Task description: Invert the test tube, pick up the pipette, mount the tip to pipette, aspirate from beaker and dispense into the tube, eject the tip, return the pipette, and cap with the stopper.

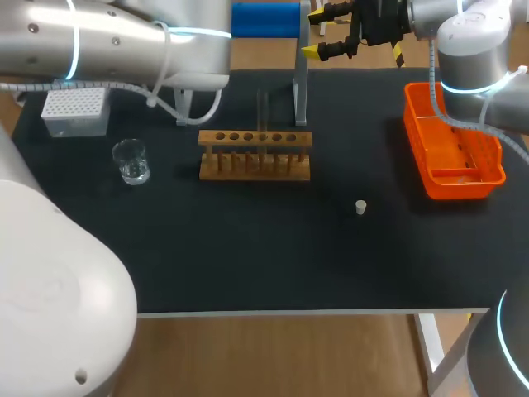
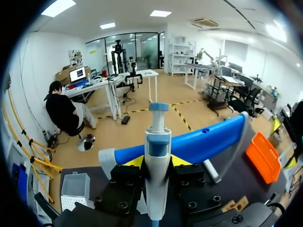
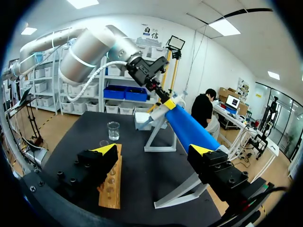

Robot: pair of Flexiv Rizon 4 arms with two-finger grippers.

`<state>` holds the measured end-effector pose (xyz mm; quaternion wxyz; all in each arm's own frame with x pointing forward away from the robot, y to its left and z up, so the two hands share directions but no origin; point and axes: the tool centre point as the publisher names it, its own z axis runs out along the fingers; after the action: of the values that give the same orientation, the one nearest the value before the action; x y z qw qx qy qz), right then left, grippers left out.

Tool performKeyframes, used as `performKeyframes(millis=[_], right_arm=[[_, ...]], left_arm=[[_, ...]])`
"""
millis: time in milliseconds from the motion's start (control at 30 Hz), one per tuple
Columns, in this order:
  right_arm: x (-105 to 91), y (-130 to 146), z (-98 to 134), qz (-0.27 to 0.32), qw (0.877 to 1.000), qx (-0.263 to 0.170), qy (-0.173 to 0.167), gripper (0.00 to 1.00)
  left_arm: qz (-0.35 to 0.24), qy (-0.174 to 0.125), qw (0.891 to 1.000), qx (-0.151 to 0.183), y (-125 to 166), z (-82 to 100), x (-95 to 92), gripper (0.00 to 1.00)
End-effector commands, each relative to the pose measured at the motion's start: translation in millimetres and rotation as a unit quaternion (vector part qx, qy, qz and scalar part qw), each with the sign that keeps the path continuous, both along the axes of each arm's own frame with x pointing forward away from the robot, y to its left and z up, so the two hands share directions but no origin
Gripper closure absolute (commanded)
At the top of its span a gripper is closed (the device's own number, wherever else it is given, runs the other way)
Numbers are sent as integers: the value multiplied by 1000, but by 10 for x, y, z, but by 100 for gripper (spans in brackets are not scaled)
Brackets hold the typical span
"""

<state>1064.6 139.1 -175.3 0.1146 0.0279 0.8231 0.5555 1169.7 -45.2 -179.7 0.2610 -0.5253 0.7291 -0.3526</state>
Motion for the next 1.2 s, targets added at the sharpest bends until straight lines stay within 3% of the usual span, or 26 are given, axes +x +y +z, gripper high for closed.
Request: performKeyframes(millis=[33, 700, 767, 800, 833, 1200], right_arm=[[4, -6, 9, 1, 1000, -2, 1, 0], [4, -6, 9, 1, 1000, -2, 1, 0], [4, -6, 9, 1, 1000, -2, 1, 0], [4, -6, 9, 1, 1000, -2, 1, 0], [4, -6, 9, 1, 1000, -2, 1, 0], [4, -6, 9, 1, 1000, -2, 1, 0]], left_arm=[[0, 7, 1000, 2, -13, -12, 65, 100], [13, 20, 1000, -5, -27, -135, 42, 100], [14, 21, 1000, -6, -30, -147, 30, 52], [16, 21, 1000, -8, -35, -154, 21, 9], [17, 21, 1000, -10, -41, -161, 10, 0], [15, 21, 999, -19, -137, -137, -149, 0]])
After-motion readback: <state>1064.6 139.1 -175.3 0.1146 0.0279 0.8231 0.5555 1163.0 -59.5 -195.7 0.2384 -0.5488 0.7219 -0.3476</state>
